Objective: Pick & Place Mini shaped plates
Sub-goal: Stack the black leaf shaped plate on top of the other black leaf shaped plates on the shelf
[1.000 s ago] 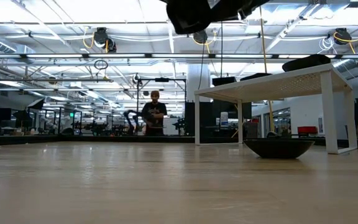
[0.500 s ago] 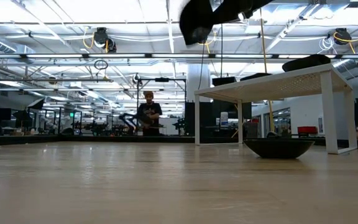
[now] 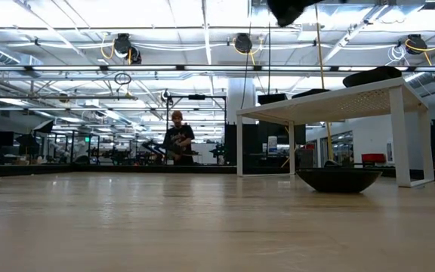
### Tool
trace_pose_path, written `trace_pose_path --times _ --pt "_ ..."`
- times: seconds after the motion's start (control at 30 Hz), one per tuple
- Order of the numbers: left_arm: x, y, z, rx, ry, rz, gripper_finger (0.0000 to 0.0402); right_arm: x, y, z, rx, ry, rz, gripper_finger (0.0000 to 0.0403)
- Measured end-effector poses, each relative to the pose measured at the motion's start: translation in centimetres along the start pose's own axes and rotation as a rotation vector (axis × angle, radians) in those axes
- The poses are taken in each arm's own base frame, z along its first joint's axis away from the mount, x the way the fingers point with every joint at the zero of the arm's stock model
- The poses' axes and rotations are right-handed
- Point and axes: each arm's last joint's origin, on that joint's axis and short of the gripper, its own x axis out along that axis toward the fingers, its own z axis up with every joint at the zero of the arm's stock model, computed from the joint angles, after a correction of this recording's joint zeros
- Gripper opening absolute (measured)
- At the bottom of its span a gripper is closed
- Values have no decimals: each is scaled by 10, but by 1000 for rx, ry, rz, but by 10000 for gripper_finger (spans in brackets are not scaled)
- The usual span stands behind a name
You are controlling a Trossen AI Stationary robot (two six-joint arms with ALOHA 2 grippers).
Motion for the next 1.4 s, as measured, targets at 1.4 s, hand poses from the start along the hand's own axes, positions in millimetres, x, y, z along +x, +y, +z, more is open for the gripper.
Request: trace_pose_path --times 1.4 --pt "112 4 -139 -100 463 -66 248 -15 -54 -57 578 788 -222 0"
